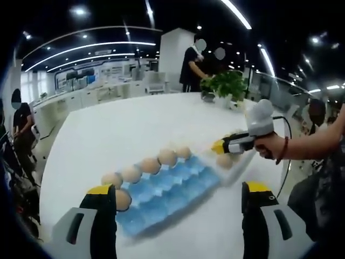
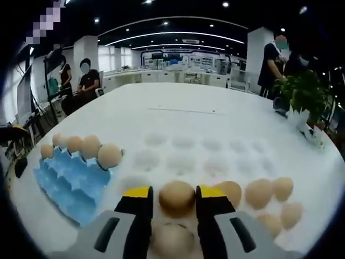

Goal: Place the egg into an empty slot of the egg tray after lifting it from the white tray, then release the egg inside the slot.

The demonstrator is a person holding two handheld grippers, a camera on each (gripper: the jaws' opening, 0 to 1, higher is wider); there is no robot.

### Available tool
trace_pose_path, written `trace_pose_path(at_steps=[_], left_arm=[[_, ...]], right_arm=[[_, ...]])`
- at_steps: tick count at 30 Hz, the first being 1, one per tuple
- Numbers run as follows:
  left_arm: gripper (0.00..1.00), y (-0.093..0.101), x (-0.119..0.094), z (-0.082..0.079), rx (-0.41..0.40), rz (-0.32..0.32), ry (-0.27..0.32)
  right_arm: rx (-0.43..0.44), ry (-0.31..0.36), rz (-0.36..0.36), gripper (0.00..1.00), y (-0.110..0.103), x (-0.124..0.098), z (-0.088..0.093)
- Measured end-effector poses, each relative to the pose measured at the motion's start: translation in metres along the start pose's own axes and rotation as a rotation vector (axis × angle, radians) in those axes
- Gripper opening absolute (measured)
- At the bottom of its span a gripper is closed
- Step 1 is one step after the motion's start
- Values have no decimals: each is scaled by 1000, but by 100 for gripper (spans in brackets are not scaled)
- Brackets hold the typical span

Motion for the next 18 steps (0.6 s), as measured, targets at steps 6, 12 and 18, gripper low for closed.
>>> trace_pose_path(at_steps=[6,12,18], left_arm=[[99,-1,-2,1,-4,-3,1],[98,-3,-2,0,-6,-7,3],[98,-3,-2,-1,-13,-2,11]], right_arm=[[89,-8,67,32,-3,-1,1],[231,14,133,27,-2,-3,3],[129,-6,132,28,-6,-2,1]])
Point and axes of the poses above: the point that each gripper's makers call its tool centre point, and the gripper's own axes: x roughly forward along the fingers, y roughly to its right, z roughly out of its underside, the point moved 8 cm from there along -x, roughly backward along the fingers, and after that the axes turned 6 degrees about -x, right-handed, at the moved point
